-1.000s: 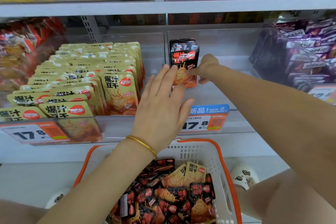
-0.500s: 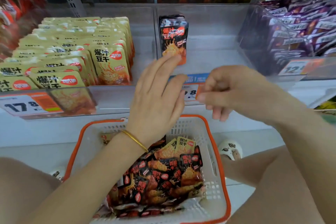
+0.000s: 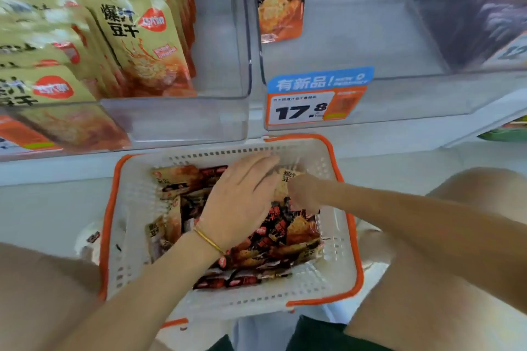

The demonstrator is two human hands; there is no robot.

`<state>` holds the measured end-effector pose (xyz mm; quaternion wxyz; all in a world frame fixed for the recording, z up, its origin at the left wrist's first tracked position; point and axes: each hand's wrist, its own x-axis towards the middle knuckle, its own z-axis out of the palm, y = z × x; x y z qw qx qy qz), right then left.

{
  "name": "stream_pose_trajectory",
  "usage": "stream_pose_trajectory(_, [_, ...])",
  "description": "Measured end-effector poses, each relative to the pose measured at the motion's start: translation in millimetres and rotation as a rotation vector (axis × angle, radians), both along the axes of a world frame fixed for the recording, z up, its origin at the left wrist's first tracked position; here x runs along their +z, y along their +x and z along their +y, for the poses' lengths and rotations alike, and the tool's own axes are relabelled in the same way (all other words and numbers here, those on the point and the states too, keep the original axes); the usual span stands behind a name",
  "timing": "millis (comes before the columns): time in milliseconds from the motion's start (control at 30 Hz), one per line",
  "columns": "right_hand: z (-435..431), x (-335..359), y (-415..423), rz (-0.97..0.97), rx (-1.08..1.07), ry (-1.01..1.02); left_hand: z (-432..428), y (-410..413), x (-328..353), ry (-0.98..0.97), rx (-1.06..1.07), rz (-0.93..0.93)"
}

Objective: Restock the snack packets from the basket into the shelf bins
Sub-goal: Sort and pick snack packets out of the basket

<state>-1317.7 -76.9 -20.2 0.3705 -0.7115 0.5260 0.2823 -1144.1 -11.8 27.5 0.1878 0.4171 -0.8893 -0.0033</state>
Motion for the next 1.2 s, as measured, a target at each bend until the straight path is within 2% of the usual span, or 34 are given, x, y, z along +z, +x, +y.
stream_pose_trajectory(167, [0.3,-19.7,-12.5,0.086,0.140,-0.024,-2.5,3.3,-9.8,0.016,0.017,-0.046])
stream_pose_trajectory(300, [-0.8,-47.6,-12.3,0.043,0.143,-0.204,-2.6,1.0,-25.9,0.002,0.002,-0.124])
stream_pose_trajectory(500, [27.7,-81.9,-20.6,0.109,0.097,-0.236,8.9,0.3,-26.7,0.096,0.087,-0.132])
stream_pose_trajectory(600, [35.6,-92.8,-24.6,0.202,0.153,-0.334,7.3,-0.4,-30.2,0.130,0.124,-0.104])
stream_pose_trajectory(700, [39.0,-95.6,-23.0,0.228,0.172,-0.345,12.8,-0.4,-34.7,0.145,0.138,-0.099])
stream_pose_trajectory(800, [30.8,-81.5,-21.2,0.135,0.195,-0.300,13.3,-1.7,-34.9,0.202,0.155,-0.075])
stream_pose_trajectory(933, [11.3,-28.4,-17.2,-0.147,0.217,-0.231,10.4,-6.5,-27.5,0.332,0.203,-0.089])
stream_pose_trajectory(1067, [3.1,43.7,-20.8,-0.362,0.216,-0.261,5.9,-12.7,-8.4,0.677,0.313,0.099])
stream_pose_trajectory(1133, [5.8,73.2,-27.3,-0.450,0.184,-0.352,6.4,-18.0,7.1,0.725,0.326,0.194])
stream_pose_trajectory(1200, [11.1,98.9,-32.9,-0.594,0.029,-0.336,7.4,-23.7,25.9,0.669,0.313,0.275])
